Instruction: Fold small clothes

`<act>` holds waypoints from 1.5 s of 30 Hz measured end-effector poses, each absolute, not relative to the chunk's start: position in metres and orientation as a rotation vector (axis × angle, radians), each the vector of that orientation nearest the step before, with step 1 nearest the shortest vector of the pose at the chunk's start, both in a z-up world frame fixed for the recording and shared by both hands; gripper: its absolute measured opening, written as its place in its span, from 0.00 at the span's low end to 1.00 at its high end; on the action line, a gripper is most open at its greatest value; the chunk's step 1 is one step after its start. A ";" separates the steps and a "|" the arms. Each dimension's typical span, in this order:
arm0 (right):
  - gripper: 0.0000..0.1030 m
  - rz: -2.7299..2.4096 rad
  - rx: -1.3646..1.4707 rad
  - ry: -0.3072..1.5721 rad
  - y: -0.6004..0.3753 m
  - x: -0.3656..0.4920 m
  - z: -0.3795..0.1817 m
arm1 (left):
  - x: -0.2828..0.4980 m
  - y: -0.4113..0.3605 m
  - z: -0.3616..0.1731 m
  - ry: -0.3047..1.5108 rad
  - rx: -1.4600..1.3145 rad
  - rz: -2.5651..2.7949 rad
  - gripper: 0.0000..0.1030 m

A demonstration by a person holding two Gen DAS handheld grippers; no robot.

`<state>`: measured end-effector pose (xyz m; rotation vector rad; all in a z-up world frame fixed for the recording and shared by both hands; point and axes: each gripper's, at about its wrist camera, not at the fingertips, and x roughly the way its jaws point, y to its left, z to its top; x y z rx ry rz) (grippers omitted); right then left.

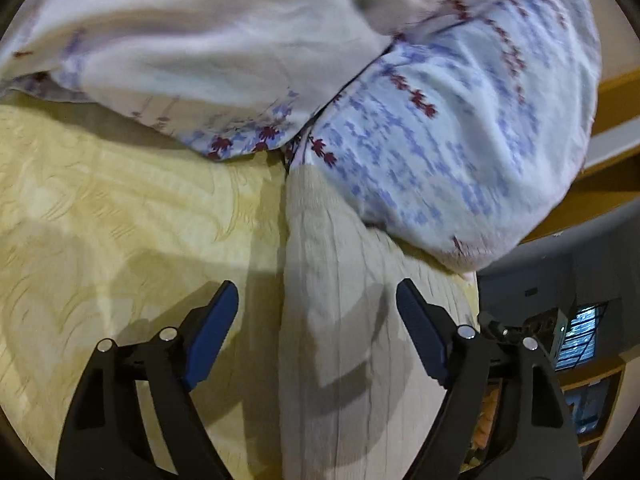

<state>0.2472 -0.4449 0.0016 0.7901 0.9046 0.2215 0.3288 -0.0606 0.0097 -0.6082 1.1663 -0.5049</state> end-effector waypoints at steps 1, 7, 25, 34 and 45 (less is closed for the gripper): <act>0.34 0.234 0.792 0.905 -0.444 0.248 -0.001 | 0.332 -0.062 0.007 1.172 -0.615 -0.506 0.68; 0.09 0.324 0.683 0.740 -0.431 0.230 0.022 | 0.336 -0.066 0.011 1.126 -0.615 -0.575 0.17; 0.73 0.210 0.698 0.867 -0.444 0.197 0.012 | 0.265 -0.046 0.041 1.056 -0.478 -0.596 0.77; 0.73 0.249 0.778 0.947 -0.437 0.190 -0.016 | 0.229 -0.090 0.036 1.064 -0.190 -0.577 0.82; 0.72 0.310 0.792 0.940 -0.427 0.193 -0.018 | 0.238 -0.117 0.023 1.078 -0.167 -0.574 0.89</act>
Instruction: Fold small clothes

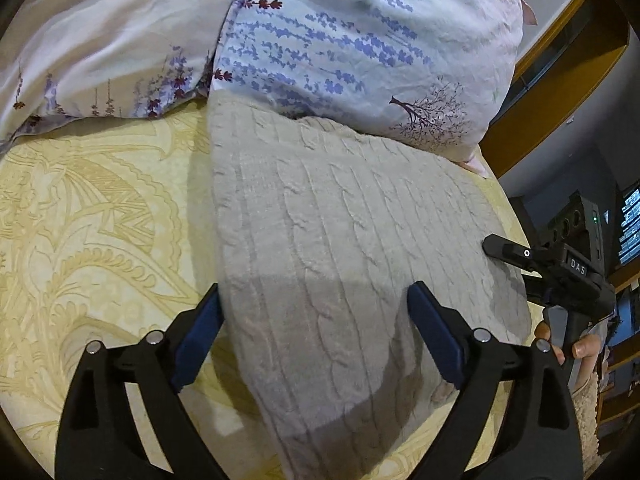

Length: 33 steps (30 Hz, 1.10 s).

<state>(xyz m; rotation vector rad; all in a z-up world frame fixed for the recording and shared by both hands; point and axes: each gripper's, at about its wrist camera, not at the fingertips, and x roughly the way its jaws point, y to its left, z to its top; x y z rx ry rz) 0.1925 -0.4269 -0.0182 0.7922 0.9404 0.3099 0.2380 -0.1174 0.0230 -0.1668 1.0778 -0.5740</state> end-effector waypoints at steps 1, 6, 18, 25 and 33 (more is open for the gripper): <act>0.72 0.319 0.794 0.942 -0.426 0.192 -0.019 | 0.239 -0.118 0.022 1.080 -0.171 -0.576 0.89; 0.69 0.337 0.786 0.940 -0.421 0.193 -0.018 | 0.244 -0.124 0.016 1.094 -0.196 -0.586 0.91; 0.33 0.428 0.810 0.907 -0.411 0.187 -0.015 | 0.250 -0.110 0.011 1.109 -0.390 -0.608 0.62; 0.30 0.456 0.715 0.820 -0.381 0.172 0.027 | 0.243 -0.081 0.028 1.076 -0.441 -0.662 0.39; 0.29 0.524 0.484 0.725 -0.301 0.175 0.055 | 0.218 0.006 0.062 0.969 -0.412 -0.595 0.39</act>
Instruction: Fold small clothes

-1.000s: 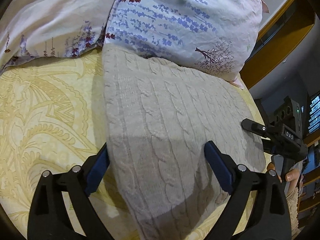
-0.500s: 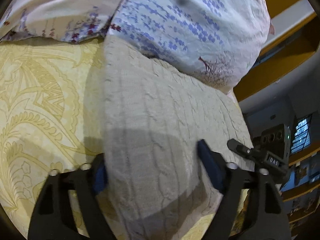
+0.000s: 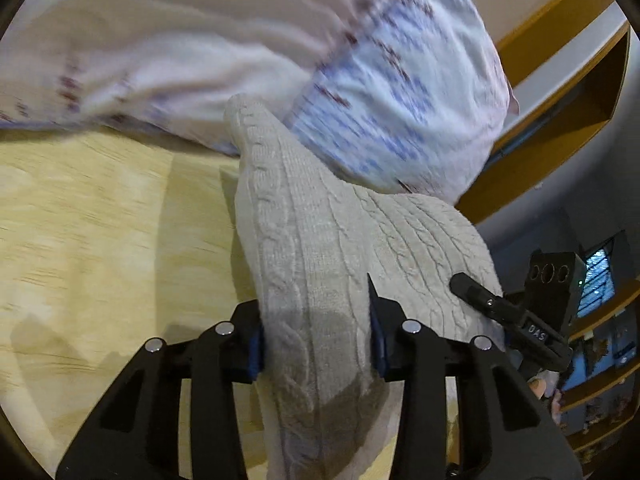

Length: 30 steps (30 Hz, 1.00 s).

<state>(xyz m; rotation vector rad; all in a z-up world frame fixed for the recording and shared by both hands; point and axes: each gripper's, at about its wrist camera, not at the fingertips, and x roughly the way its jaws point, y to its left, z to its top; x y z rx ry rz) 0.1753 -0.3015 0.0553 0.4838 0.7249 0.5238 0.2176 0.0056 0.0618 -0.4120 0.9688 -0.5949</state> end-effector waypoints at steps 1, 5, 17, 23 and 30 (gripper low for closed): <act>0.29 0.534 0.461 0.724 -0.291 0.177 0.051 | 0.216 0.020 0.060 0.968 -0.409 -0.575 0.40; 0.32 0.473 0.420 0.898 -0.265 0.196 0.007 | 0.222 0.050 0.021 1.085 -0.440 -0.476 0.49; 0.50 0.374 0.567 0.842 -0.314 0.199 0.022 | 0.173 0.058 0.062 0.867 -0.291 -0.469 0.62; 0.32 0.393 0.623 0.886 -0.302 0.223 0.008 | 0.147 0.015 0.071 0.827 -0.099 -0.512 0.67; 0.09 0.302 0.619 0.858 -0.308 0.226 0.004 | 0.142 -0.007 0.061 0.850 0.019 -0.495 0.71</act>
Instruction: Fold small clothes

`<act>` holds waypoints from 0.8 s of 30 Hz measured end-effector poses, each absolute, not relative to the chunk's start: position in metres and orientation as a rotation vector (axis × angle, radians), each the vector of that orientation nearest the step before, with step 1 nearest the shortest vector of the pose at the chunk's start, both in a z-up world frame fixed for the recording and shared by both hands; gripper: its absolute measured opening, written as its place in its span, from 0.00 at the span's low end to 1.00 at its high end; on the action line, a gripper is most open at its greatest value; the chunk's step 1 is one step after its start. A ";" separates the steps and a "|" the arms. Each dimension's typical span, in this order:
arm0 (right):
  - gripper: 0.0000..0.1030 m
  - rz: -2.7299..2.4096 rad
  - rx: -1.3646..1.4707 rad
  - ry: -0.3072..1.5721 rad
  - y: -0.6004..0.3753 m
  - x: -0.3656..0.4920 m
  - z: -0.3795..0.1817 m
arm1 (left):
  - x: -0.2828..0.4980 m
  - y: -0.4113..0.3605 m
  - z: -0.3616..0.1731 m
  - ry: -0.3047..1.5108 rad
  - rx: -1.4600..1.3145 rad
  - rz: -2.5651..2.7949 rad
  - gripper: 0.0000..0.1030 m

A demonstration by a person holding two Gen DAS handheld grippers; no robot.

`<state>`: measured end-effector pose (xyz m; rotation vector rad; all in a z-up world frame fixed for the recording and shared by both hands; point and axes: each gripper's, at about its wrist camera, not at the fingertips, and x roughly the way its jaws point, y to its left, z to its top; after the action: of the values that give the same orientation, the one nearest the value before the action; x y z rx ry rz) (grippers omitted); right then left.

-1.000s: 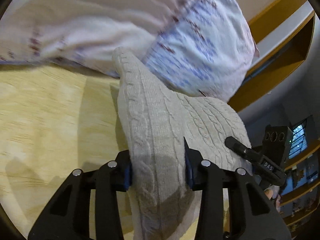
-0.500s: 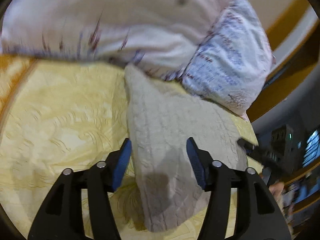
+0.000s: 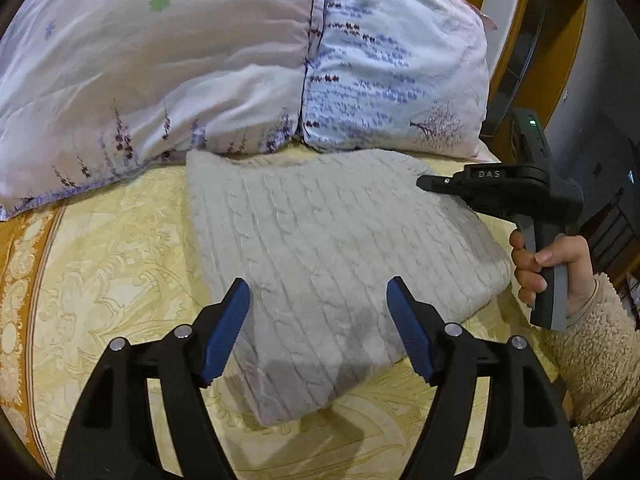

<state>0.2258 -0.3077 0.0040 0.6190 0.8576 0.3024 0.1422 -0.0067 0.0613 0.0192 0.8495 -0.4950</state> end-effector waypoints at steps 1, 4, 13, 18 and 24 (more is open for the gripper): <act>0.09 0.305 0.616 0.888 -0.307 0.228 0.002 | 0.141 -0.004 0.061 0.850 0.016 -0.497 0.71; 0.22 0.264 0.508 0.891 -0.303 0.227 0.021 | 0.141 -0.002 0.061 0.858 0.006 -0.500 0.74; 0.53 0.498 -0.033 0.930 -0.196 0.283 0.077 | 0.138 0.000 0.055 0.857 0.015 -0.500 0.82; 0.52 0.547 -0.195 1.021 -0.144 0.324 0.054 | 0.142 0.002 0.056 0.874 -0.002 -0.523 0.85; 0.05 0.596 -0.161 1.108 -0.125 0.342 0.028 | 0.146 0.004 0.055 0.882 -0.011 -0.542 0.86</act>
<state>0.3424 -0.1251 0.0277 -0.1608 1.1080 0.5962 0.1456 0.0040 0.0546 -0.0115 0.8824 -0.5423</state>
